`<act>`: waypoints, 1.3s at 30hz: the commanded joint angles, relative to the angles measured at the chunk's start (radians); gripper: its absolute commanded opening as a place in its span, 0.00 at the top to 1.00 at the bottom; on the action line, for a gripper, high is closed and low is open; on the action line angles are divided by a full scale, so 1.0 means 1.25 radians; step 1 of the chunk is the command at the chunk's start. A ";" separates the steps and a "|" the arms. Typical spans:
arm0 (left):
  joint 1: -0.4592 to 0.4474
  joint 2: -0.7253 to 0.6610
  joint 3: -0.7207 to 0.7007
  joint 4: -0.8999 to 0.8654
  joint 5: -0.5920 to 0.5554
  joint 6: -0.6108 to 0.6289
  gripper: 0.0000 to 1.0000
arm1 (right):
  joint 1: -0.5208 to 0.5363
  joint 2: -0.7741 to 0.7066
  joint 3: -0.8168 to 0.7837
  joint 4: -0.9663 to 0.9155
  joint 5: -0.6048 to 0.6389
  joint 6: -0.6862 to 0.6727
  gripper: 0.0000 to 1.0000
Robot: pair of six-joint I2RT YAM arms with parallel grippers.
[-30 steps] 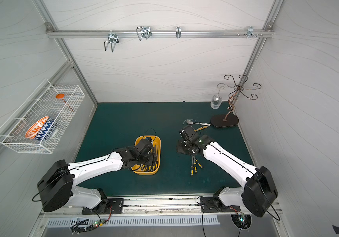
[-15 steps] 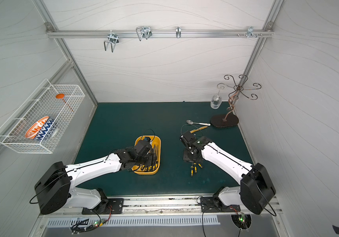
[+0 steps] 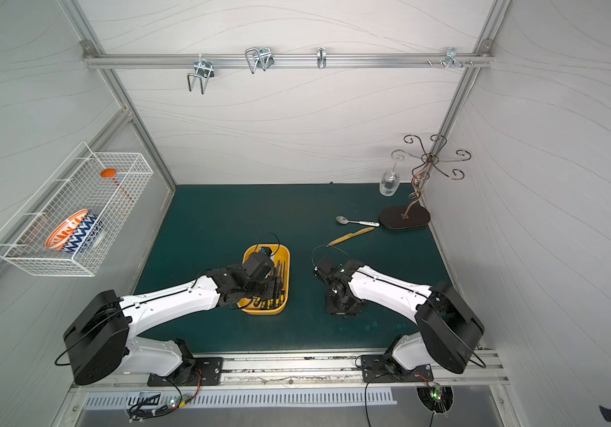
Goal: Put the file tool into the storage box
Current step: Pick up the file tool from the center of the board.
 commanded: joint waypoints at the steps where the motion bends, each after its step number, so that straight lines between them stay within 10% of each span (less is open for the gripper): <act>1: 0.001 0.005 0.008 0.023 0.000 -0.006 0.31 | 0.002 -0.010 0.000 -0.040 0.033 0.018 0.62; 39: 0.003 -0.059 0.020 0.026 -0.017 0.014 0.30 | -0.072 0.164 0.064 0.042 -0.076 -0.074 0.62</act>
